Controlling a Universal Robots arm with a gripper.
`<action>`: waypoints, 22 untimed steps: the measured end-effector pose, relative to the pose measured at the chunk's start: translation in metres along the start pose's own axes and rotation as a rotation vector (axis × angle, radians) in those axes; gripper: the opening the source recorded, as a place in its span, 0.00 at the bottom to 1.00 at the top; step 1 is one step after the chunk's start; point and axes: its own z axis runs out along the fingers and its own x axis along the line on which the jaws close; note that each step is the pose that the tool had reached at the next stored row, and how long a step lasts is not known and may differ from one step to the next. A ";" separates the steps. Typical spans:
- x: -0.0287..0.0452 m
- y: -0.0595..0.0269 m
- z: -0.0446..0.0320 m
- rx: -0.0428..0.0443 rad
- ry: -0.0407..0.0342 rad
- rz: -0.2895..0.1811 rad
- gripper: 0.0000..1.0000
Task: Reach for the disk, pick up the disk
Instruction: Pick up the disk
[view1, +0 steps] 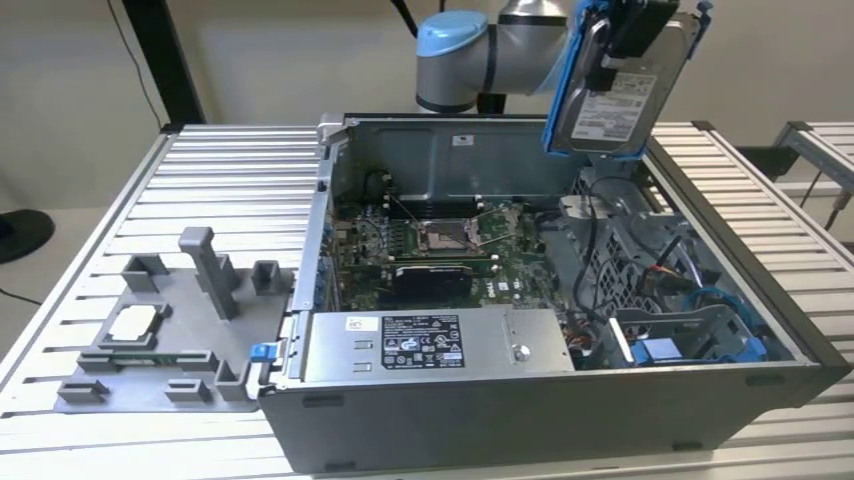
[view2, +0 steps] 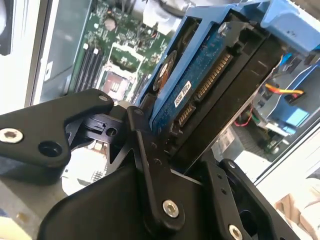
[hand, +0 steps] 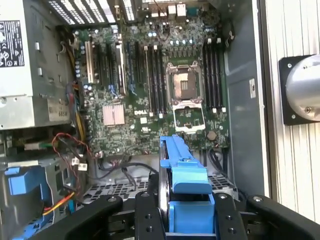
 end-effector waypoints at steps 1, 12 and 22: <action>-0.0003 -0.0038 -0.0001 -0.0005 -0.0002 0.000 0.00; -0.0003 -0.0094 -0.0001 0.0195 -0.0065 -0.004 0.00; 0.0003 -0.0095 -0.0002 0.0206 -0.0067 -0.004 0.00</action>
